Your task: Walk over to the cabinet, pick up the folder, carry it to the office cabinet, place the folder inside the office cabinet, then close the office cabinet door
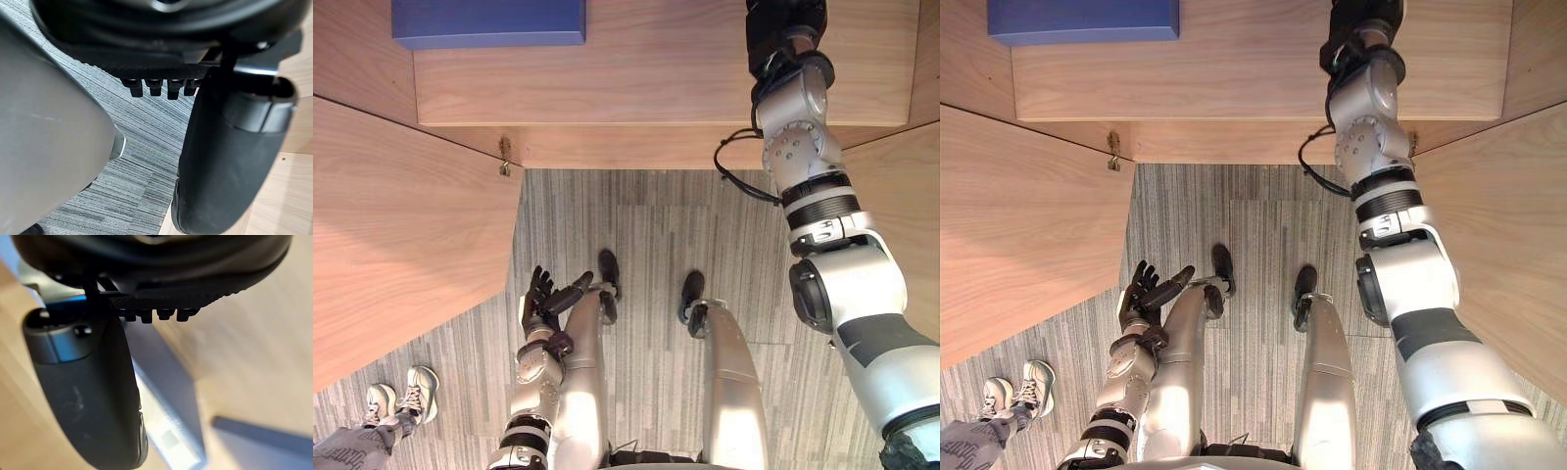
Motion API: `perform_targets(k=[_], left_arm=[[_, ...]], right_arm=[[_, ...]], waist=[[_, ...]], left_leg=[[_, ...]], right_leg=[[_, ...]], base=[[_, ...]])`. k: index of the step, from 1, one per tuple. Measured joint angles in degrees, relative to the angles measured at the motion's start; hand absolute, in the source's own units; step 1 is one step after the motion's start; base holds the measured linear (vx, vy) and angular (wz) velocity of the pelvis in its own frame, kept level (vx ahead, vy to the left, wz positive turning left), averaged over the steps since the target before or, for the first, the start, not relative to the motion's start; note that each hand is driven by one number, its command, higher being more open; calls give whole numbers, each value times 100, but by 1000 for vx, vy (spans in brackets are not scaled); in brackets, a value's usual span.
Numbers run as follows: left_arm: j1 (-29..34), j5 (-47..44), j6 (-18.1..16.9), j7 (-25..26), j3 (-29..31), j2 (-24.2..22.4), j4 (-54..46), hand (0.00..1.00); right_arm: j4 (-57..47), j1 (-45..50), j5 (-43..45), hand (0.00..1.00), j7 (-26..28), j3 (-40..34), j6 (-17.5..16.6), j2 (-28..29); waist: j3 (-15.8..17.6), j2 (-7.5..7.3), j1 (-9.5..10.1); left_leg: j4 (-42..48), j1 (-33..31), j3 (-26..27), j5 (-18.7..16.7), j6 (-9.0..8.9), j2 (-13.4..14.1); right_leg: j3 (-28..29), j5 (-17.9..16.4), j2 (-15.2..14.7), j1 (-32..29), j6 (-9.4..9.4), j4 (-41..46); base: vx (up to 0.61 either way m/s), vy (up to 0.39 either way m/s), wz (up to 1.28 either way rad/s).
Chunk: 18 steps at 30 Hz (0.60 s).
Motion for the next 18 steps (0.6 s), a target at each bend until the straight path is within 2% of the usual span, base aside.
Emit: perform_targets(k=[1,3,8,11,18], left_arm=[[0,1,-2,-12,-9,36,23,100],[0,1,-15,-68,-51,74,66,100],[-1,8,-88,-152,-149,187,242,100],[-7,9,-106,-218,-203,246,362,100],[-36,9,-103,-257,-221,276,580,100]], right_arm=[[-2,128,-228,0,83,104,4,-36],[-54,427,-558,0,234,323,15,-136],[-203,911,-2011,0,383,616,-65,-494],[-198,1044,-2299,0,428,680,-23,-581],[12,1126,-2298,0,560,860,18,-546]], waist=[[-14,-1,1],[-25,0,4],[-28,-2,-3],[-54,-8,-5],[-165,-9,19]], left_leg=[[-2,0,1,0,0,2],[-11,7,10,0,1,2],[-78,91,84,0,1,2],[-132,141,119,0,0,2],[-226,200,137,1,0,16]], right_leg=[[0,1,1,1,0,-1],[4,1,1,2,0,-5],[64,7,1,27,4,-35],[86,15,4,57,8,-86],[90,76,37,136,23,-254]], base=[[-41,-34,-1],[-14,-18,-1],[-8,-30,-3],[4,-34,-3],[4,-18,-2]])
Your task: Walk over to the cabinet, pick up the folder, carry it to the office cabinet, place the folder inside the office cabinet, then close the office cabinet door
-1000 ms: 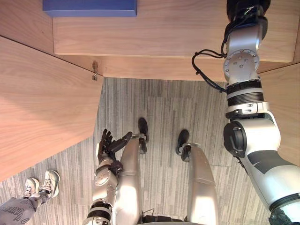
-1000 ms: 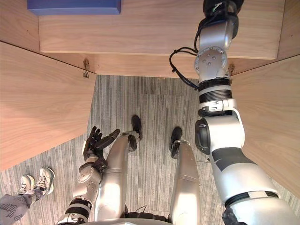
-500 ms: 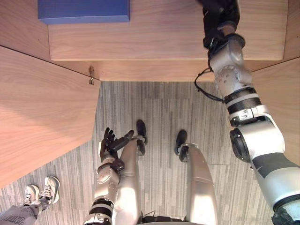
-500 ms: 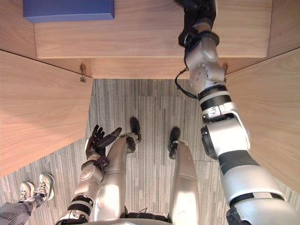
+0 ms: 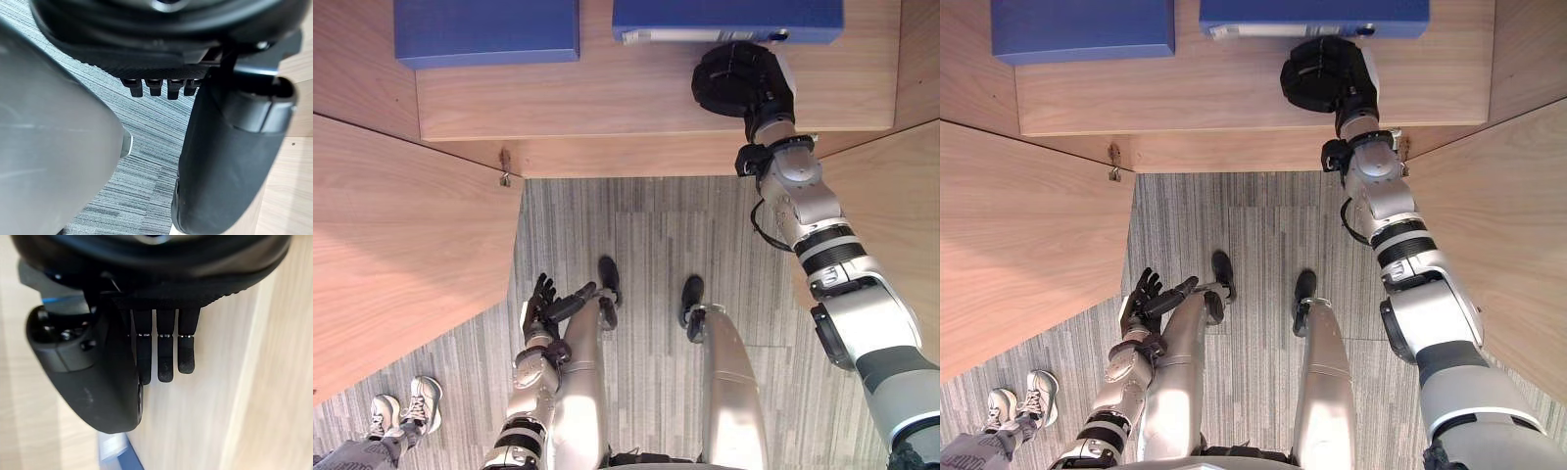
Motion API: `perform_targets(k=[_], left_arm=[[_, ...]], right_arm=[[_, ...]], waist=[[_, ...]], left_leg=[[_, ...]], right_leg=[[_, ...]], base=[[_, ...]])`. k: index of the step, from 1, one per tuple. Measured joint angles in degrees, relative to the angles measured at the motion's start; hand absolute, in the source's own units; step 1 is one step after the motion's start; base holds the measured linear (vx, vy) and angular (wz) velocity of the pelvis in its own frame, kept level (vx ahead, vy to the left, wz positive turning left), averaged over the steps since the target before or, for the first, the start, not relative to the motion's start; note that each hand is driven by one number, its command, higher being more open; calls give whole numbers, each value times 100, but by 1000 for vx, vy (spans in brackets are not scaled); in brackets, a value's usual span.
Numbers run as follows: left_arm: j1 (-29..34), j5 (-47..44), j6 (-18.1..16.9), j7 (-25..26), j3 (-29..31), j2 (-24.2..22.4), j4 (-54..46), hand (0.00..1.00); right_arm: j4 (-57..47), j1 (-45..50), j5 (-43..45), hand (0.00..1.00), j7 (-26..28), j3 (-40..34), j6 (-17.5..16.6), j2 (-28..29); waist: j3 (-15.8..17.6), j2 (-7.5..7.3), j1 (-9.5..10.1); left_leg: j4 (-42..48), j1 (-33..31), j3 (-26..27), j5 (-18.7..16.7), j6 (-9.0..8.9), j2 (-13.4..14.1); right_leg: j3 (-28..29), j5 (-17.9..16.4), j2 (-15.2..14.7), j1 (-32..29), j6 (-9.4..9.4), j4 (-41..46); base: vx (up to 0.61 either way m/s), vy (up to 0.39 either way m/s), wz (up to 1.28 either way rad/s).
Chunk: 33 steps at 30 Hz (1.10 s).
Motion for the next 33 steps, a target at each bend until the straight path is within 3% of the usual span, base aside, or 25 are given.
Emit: perform_targets(k=[7,13,22,25,26,27,30,33], left_arm=[[-5,-2,10,15,3,-2,150,100],[-36,-4,4,55,2,-4,198,100],[-62,-11,0,183,-2,-66,22,100],[-62,-12,5,187,31,-110,-57,100],[-61,-12,6,188,32,-124,-74,100],[-57,-12,22,188,92,-183,-132,100],[-49,-11,68,185,132,-226,-148,100],[127,0,169,160,132,-252,-148,100]], right_arm=[[221,-125,-368,0,-281,23,66,251],[963,-925,-686,0,-716,225,294,500],[1133,-1334,-891,0,-1035,325,387,305],[927,-1225,-838,0,-1062,-7,439,265],[779,-1115,-800,0,-1090,-160,449,251],[-2,-571,-621,0,-1195,-667,451,211],[-1207,257,-544,0,-1317,-1093,407,188],[-2800,1717,-547,0,-1275,-1200,127,222]], waist=[[-100,1,-8],[-109,4,10],[-111,7,-7],[-109,10,4],[-109,10,13],[-109,10,12],[-108,10,-4],[-105,5,-79]], left_leg=[[-136,12,62,37,33,-3],[-315,16,91,148,34,-34],[-627,-156,-17,435,31,-230],[-600,-217,-26,465,42,-235],[-584,-217,-26,464,42,-234],[-510,-208,-40,457,53,-223],[-410,-101,-44,388,75,-191],[-397,450,11,199,70,-138]], right_leg=[[29,96,14,0,13,-153],[32,176,9,-40,7,-258],[-106,192,-146,-279,-20,-193],[-128,202,-163,-336,-36,-131],[-134,202,-164,-328,-36,-124],[-166,201,-162,-275,-35,-125],[-165,199,-142,-122,-31,-134],[-110,165,-89,470,3,-287]], base=[[-4,-12,-3],[-2,-16,0],[-8,-22,14],[-31,-20,6],[-1,-4,4],[0,0,0],[15,1,-5],[29,-7,-16]])
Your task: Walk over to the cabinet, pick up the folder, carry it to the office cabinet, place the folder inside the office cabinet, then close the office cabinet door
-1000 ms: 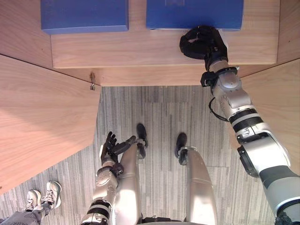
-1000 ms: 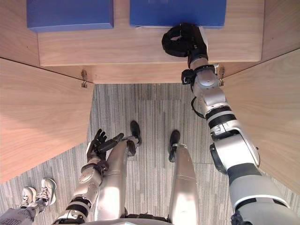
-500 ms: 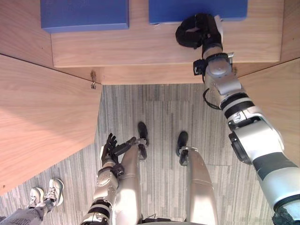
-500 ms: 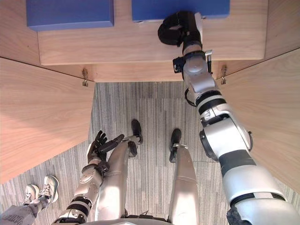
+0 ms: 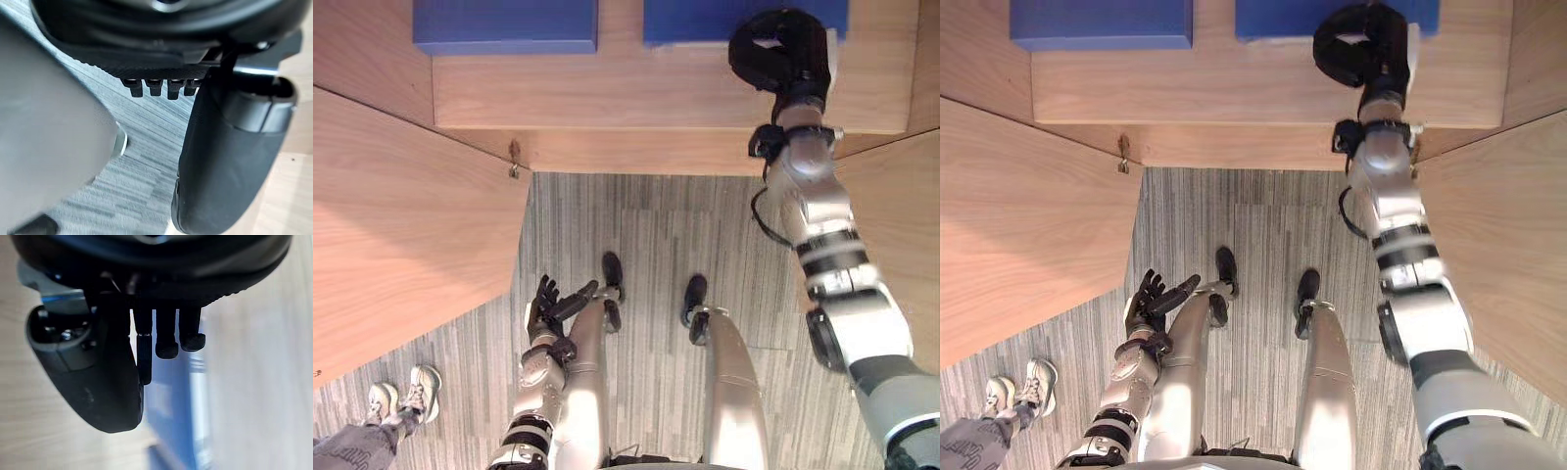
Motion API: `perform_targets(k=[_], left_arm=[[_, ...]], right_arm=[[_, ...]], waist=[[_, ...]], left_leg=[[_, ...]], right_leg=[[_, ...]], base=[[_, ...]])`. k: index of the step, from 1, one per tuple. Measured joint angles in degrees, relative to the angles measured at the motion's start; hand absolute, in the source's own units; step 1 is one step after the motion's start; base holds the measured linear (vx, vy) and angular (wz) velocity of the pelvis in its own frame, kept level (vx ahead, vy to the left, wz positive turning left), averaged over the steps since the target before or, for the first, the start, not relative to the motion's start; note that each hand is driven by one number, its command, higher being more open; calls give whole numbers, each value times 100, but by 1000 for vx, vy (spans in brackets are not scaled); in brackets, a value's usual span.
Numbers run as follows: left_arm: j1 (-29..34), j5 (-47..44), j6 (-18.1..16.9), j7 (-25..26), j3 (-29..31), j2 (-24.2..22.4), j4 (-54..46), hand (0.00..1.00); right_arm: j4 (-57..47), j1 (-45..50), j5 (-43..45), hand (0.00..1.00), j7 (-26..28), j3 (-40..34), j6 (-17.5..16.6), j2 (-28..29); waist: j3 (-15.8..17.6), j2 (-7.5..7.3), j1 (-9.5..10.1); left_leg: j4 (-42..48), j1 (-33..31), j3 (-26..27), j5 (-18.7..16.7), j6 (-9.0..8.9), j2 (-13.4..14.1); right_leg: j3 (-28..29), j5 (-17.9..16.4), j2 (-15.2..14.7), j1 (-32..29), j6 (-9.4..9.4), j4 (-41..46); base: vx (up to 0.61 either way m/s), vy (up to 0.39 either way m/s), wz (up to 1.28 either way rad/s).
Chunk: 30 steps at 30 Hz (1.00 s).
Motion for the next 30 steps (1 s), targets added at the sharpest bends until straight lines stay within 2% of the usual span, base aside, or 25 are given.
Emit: perform_targets(k=[2,4,6,8,9,10,12,14,15,18,23,25,30], left_arm=[[278,25,9,-26,2,5,7,100],[443,130,22,-79,4,31,55,100],[557,254,22,-149,5,128,314,100],[677,419,83,-232,8,308,854,100],[701,458,103,-246,13,365,975,100],[728,503,138,-275,21,445,1210,100],[839,573,214,-297,24,519,1516,100],[970,643,243,-309,28,521,1602,100],[1100,720,257,-353,73,515,1604,100],[1235,812,263,-362,242,513,1610,100],[1266,1030,267,-365,344,509,1712,100],[1261,1030,297,-369,344,500,1760,100],[1298,1034,421,-379,362,511,1843,100]], right_arm=[[-929,1212,-10,0,231,94,-318,273],[-1345,2027,-24,0,485,222,-509,515],[-1386,2708,-125,0,761,449,-567,752],[-1222,3529,-541,0,1161,682,-566,1002],[-1154,3692,-647,0,1245,708,-567,1058],[-965,3971,-894,100,1371,744,-568,1176],[-320,4346,-1240,100,1520,706,-567,1415],[209,4571,-1471,100,1565,610,-542,1599],[711,4732,-1679,100,1604,462,-520,1762],[1626,4952,-1997,100,1573,-23,-455,2014],[3091,4995,-2075,100,1203,-1323,-193,2196],[3415,5012,-2017,100,1094,-1740,-115,2176],[3842,5241,-1511,100,991,-2235,50,2111]], waist=[[-1,-15,-130],[-14,-40,-178],[-57,-102,-247],[-271,-287,-255],[-322,-332,-266],[-385,-404,-279],[-673,-489,-331],[-911,-516,-354],[-1084,-526,-379],[-1412,-535,-440],[-1718,-535,-562],[-1740,-551,-579],[-1767,-537,-590]], left_leg=[[-121,645,87,-144,-64,1],[-326,1110,167,-152,-81,-22],[-590,1568,201,-127,-123,-45],[-1072,2095,309,-35,-187,-62],[-1204,2227,320,4,-191,-74],[-1421,2505,352,105,-166,-91],[-1791,2938,426,150,-177,-148],[-2077,3266,496,180,-182,-211],[-2379,3635,620,218,-188,-261],[-3064,4200,820,419,-206,-404],[-3960,4873,908,794,-227,-543],[-3973,4935,898,802,-223,-580],[-4011,5044,751,855,-180,-647]], right_leg=[[56,-37,15,627,23,-219],[97,-33,20,1034,34,-415],[111,-6,58,1481,61,-704],[164,122,134,1953,78,-1206],[168,175,153,2081,77,-1353],[175,276,185,2380,99,-1645],[191,397,203,2835,147,-2091],[235,499,201,3171,192,-2455],[305,629,200,3508,237,-2791],[470,810,191,3879,285,-3247],[493,856,196,4201,290,-3442],[487,856,187,4274,290,-3464],[394,856,155,4444,290,-3553]], base=[[32,-9,-14],[64,-14,-15],[93,-21,-11],[155,-26,-18],[186,-22,-16],[159,-15,-8],[202,4,-9],[225,39,-16],[180,56,-26],[131,50,-33],[30,21,-9],[-18,16,1],[-76,15,12]])
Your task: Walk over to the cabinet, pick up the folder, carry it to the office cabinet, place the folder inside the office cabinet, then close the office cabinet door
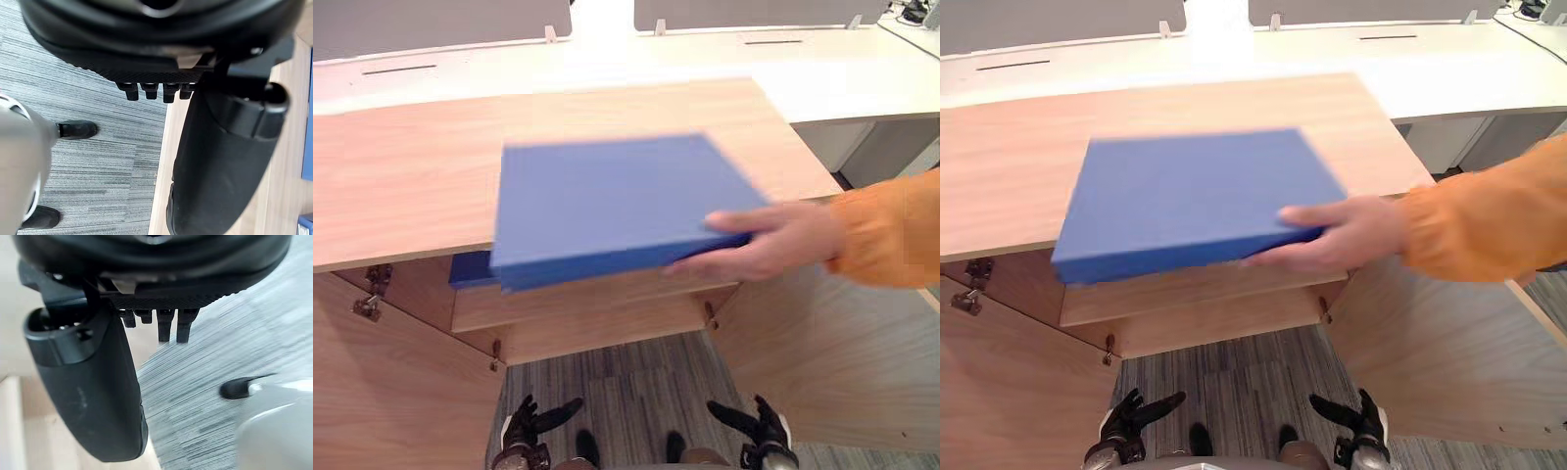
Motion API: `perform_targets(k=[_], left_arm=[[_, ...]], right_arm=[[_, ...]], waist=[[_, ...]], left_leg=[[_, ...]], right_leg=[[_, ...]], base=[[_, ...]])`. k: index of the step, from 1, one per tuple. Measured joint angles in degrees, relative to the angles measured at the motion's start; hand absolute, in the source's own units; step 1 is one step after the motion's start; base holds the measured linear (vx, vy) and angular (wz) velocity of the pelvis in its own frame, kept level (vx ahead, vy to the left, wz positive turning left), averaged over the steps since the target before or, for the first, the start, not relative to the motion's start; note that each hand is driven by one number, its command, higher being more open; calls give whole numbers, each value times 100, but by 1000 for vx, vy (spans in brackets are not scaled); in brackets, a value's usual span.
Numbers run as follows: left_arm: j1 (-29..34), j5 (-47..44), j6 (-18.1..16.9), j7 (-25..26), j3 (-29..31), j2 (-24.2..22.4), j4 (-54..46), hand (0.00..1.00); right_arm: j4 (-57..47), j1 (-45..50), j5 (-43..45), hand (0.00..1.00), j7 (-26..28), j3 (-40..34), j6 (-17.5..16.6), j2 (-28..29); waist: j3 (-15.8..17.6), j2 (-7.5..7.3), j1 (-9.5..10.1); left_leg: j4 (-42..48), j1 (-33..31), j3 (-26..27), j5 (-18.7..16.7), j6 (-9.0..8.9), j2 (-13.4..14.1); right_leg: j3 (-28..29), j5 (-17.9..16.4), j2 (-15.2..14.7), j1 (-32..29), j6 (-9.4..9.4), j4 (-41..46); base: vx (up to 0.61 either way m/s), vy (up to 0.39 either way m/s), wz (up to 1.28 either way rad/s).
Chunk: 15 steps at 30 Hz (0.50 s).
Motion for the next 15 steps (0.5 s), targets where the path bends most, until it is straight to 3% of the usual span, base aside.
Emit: perform_targets(k=[10,12,15], left_arm=[[198,89,33,20,46,44,50,100],[303,89,33,38,63,50,-229,100],[680,85,50,132,98,45,-1427,100]], right_arm=[[185,-168,322,100,4,-650,99,-6],[247,-235,322,100,-1,-664,104,-30],[237,-293,321,100,2,-674,104,-24]], waist=[[-14,14,33],[-13,15,39],[-10,20,121]], left_leg=[[-3,137,-239,-75,91,-234],[-3,176,-307,-87,124,-283],[-2,239,-388,-90,152,-329]], right_leg=[[-212,-8,-204,373,59,-224],[-276,3,-244,476,68,-269],[-371,29,-279,608,115,-308]], base=[[-16,47,13],[55,40,18],[75,16,16]])
